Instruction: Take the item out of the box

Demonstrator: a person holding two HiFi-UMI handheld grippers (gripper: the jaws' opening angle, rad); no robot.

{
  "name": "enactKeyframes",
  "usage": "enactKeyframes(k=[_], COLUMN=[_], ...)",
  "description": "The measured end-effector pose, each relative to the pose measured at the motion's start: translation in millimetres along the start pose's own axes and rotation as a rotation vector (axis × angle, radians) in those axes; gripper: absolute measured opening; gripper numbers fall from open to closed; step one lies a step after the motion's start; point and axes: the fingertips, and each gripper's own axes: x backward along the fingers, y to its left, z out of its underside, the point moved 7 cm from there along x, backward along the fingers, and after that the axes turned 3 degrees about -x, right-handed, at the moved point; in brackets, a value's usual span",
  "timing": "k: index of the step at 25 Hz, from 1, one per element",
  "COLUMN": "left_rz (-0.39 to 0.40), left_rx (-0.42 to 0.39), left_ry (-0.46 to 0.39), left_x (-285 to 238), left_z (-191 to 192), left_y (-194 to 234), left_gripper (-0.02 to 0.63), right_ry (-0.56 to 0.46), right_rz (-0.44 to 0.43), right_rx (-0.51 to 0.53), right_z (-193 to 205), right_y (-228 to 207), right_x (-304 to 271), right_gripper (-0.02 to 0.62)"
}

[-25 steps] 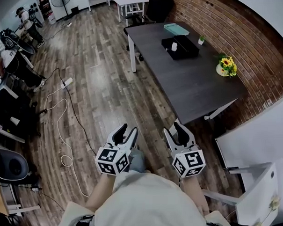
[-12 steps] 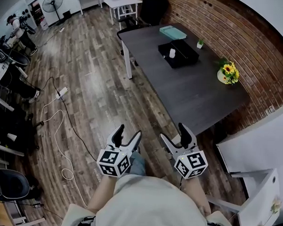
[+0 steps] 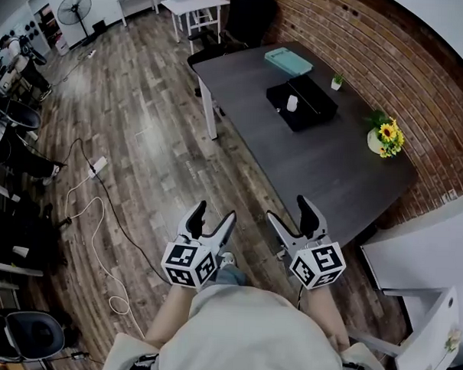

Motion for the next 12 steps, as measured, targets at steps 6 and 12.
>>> enactKeyframes(k=[6,12], left_rz=[0.025,0.033], left_rx=[-0.004,-0.009], left_ry=[0.001,0.0], left_x=[-38.4,-70.4], left_z=[-23.2,-39.0], left_y=[49.9,89.7], left_gripper=[0.319,0.319], right_ry=[-0.011,-0.016], right_rz=[0.019,0.04], right_rx=[0.007,0.012], right_z=[-12.8,-19.6], right_y=[-7.2,-19.5], right_x=[-61.6,-111.2], right_gripper=[0.35,0.35])
